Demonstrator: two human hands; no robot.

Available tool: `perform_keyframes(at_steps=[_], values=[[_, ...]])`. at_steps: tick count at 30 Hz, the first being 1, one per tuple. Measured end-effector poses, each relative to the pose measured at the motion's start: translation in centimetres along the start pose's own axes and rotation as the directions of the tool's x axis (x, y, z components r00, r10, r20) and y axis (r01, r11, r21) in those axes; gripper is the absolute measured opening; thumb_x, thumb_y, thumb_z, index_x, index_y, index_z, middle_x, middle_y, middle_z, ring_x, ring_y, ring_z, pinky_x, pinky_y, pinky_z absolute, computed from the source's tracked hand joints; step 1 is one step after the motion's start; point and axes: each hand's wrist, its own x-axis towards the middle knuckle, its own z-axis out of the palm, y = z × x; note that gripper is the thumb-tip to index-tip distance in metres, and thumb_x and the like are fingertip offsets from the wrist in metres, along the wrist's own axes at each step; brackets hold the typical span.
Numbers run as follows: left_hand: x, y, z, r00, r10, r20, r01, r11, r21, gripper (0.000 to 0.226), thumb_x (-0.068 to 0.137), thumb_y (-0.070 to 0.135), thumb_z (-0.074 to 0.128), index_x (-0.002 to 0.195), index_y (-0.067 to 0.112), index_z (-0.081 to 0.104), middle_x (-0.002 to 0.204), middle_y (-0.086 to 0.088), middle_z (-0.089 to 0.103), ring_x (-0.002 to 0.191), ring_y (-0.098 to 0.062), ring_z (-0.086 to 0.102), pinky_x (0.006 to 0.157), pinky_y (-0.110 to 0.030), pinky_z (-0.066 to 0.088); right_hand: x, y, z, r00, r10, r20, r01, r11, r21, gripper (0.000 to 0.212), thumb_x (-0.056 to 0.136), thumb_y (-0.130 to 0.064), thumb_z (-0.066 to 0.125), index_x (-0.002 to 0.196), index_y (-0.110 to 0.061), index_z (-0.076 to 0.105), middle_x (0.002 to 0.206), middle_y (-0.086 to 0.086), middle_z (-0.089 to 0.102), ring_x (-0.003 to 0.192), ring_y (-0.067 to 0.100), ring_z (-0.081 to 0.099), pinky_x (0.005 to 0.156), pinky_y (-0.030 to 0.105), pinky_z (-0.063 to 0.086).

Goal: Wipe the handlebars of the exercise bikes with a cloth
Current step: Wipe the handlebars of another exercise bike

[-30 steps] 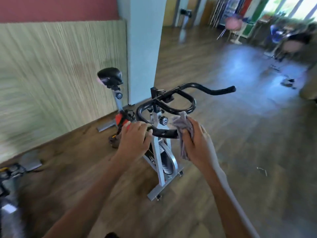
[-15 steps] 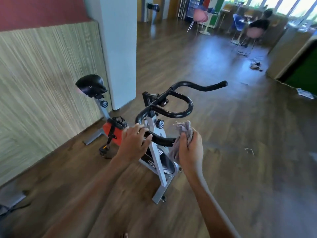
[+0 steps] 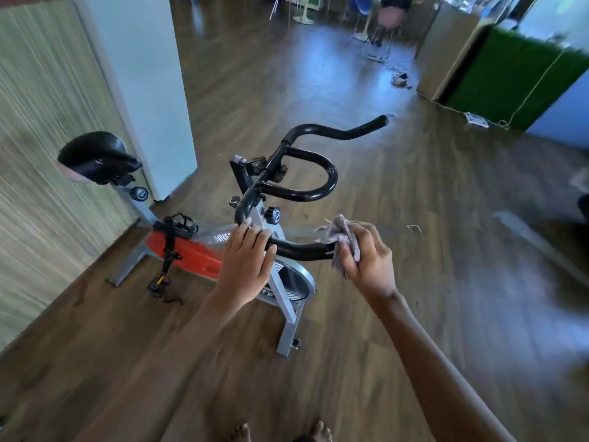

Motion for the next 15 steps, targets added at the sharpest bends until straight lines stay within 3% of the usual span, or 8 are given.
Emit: perform_keyframes(at_steps=[2, 4, 7, 8, 9, 11, 13, 15], values=[[0.0, -0.1, -0.1, 1.0, 0.012, -0.026, -0.013, 1.0, -0.014, 0.041, 0.102, 0.034, 0.028, 0.118, 0.008, 0.056, 0.121, -0.009, 0.059, 0.131, -0.033, 0.04, 0.114, -0.048, 0.028, 0.8, -1.1, -0.5, 0.976, 0.213, -0.032, -0.205, 0.965, 0.164, 0.031, 0.097, -0.033, 0.048, 0.086, -0.006, 0.061, 0.077, 0.003, 0.066, 0.069, 0.019, 0.061, 0.063, 0.032, 0.051], [-0.1, 0.0, -0.1, 0.999, 0.01, -0.051, -0.011, 1.0, -0.022, 0.039, 0.101, 0.033, 0.03, 0.117, 0.008, 0.056, 0.12, -0.01, 0.06, 0.131, -0.034, 0.039, 0.114, -0.048, 0.028, 1.5, -1.4, -0.5, 0.932, 0.36, 0.047, -0.363, 0.915, 0.178, 0.031, 0.098, -0.031, 0.049, 0.075, -0.012, 0.057, 0.068, -0.004, 0.061, 0.064, 0.015, 0.057, 0.059, 0.024, 0.046], [0.1, 0.1, 0.0, 0.999, 0.007, -0.049, -0.01, 0.999, -0.054, 0.041, 0.101, 0.034, 0.031, 0.116, 0.006, 0.057, 0.118, -0.011, 0.061, 0.13, -0.035, 0.04, 0.112, -0.048, 0.031, 0.8, -1.2, -0.6, 1.0, 0.015, 0.015, -0.012, 0.976, -0.219, 0.023, 0.095, -0.031, 0.052, 0.095, -0.013, 0.065, 0.093, 0.003, 0.069, 0.081, 0.022, 0.068, 0.065, 0.03, 0.054], [0.1, 0.0, 0.0, 0.999, 0.004, -0.049, -0.007, 0.998, -0.067, 0.042, 0.101, 0.034, 0.031, 0.116, 0.006, 0.057, 0.119, -0.01, 0.061, 0.131, -0.034, 0.04, 0.112, -0.048, 0.031, 0.4, -0.5, -0.5, 0.993, -0.108, 0.051, 0.118, 0.952, -0.284, 0.026, 0.093, -0.031, 0.054, 0.101, -0.009, 0.066, 0.1, 0.007, 0.069, 0.087, 0.023, 0.069, 0.067, 0.031, 0.056], [0.1, 0.0, -0.1, 0.999, 0.0, -0.051, -0.004, 0.997, -0.078, 0.042, 0.101, 0.035, 0.031, 0.117, 0.007, 0.057, 0.119, -0.009, 0.061, 0.131, -0.034, 0.04, 0.112, -0.047, 0.031, 0.4, -0.3, -0.6, 0.988, -0.129, 0.087, 0.148, 0.952, -0.268, 0.029, 0.092, -0.031, 0.054, 0.1, -0.007, 0.066, 0.1, 0.009, 0.069, 0.086, 0.024, 0.07, 0.066, 0.033, 0.056], [0.0, -0.1, -0.2, 0.999, 0.001, -0.039, -0.005, 0.996, -0.093, 0.042, 0.101, 0.036, 0.032, 0.119, 0.008, 0.057, 0.121, -0.008, 0.061, 0.133, -0.033, 0.039, 0.114, -0.046, 0.03, 1.0, -1.2, -1.3, 0.991, 0.055, 0.123, -0.044, 0.995, -0.087, 0.028, 0.095, -0.034, 0.052, 0.089, -0.009, 0.063, 0.086, 0.005, 0.068, 0.071, 0.024, 0.067, 0.06, 0.036, 0.056], [-0.1, 0.0, -0.3, 1.0, -0.005, -0.024, 0.003, 0.995, -0.102, 0.041, 0.1, 0.035, 0.033, 0.12, 0.008, 0.056, 0.122, -0.008, 0.061, 0.135, -0.033, 0.038, 0.115, -0.046, 0.03, 1.8, -1.6, -1.7, 0.945, 0.3, 0.131, -0.314, 0.944, 0.101, 0.027, 0.097, -0.034, 0.051, 0.084, -0.012, 0.061, 0.077, 0.0, 0.066, 0.069, 0.022, 0.064, 0.061, 0.035, 0.051], [-0.2, 0.2, -0.4, 1.0, -0.018, -0.015, 0.017, 0.995, -0.103, 0.042, 0.1, 0.036, 0.033, 0.122, 0.007, 0.055, 0.124, -0.008, 0.06, 0.136, -0.033, 0.037, 0.114, -0.047, 0.031, 2.2, -2.7, -2.6, 0.946, 0.316, 0.075, -0.319, 0.947, 0.043, 0.023, 0.098, -0.034, 0.05, 0.095, -0.014, 0.062, 0.086, 0.003, 0.068, 0.076, 0.025, 0.065, 0.065, 0.033, 0.05]])
